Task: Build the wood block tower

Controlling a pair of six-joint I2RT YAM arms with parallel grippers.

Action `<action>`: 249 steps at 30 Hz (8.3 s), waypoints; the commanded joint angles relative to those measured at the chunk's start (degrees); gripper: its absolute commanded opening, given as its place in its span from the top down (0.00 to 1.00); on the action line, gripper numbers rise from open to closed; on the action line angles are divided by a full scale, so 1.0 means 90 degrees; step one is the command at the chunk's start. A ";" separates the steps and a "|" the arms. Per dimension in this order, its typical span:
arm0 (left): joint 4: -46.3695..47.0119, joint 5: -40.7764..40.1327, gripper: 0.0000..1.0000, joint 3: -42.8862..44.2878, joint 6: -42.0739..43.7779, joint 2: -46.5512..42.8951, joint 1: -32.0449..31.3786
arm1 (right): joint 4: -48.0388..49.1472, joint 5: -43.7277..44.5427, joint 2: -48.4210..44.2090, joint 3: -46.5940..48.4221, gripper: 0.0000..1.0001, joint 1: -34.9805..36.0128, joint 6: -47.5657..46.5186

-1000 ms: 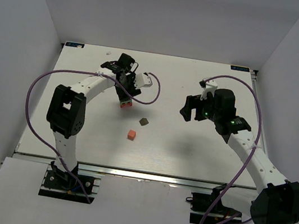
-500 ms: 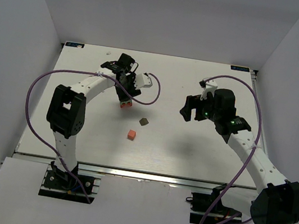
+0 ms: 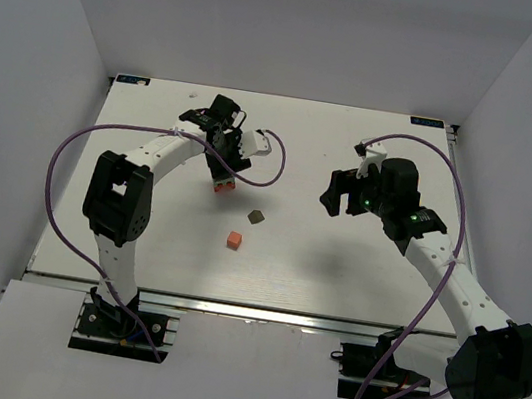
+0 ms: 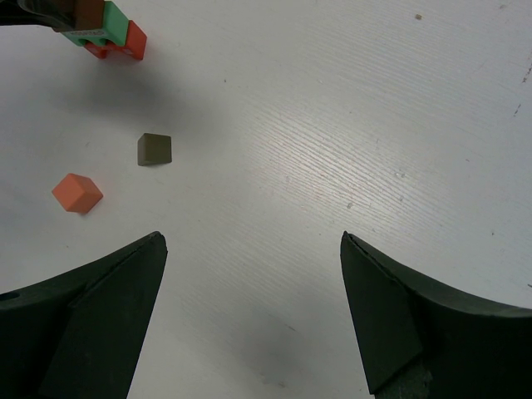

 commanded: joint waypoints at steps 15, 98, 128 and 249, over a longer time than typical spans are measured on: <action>0.0109 0.0428 0.17 0.0649 -0.0178 -0.0446 0.0025 | 0.0103 -0.0381 -0.0036 0.0167 0.11 -0.0020 -0.0129; 0.4678 0.1912 1.00 -0.3997 -0.4118 -0.4760 -0.2699 | 0.0960 -0.1785 -0.1746 -0.0897 0.11 -0.0098 0.2282; 0.4085 -0.0473 1.00 -0.2566 -0.4598 -0.4472 -0.2699 | 0.1200 -0.2055 -0.1140 -0.0507 0.11 0.0029 0.3113; -0.2078 -0.2862 0.91 0.1900 -1.0921 0.0550 -0.0199 | -0.0639 0.0478 -0.0544 -0.0302 0.11 -0.0156 0.1639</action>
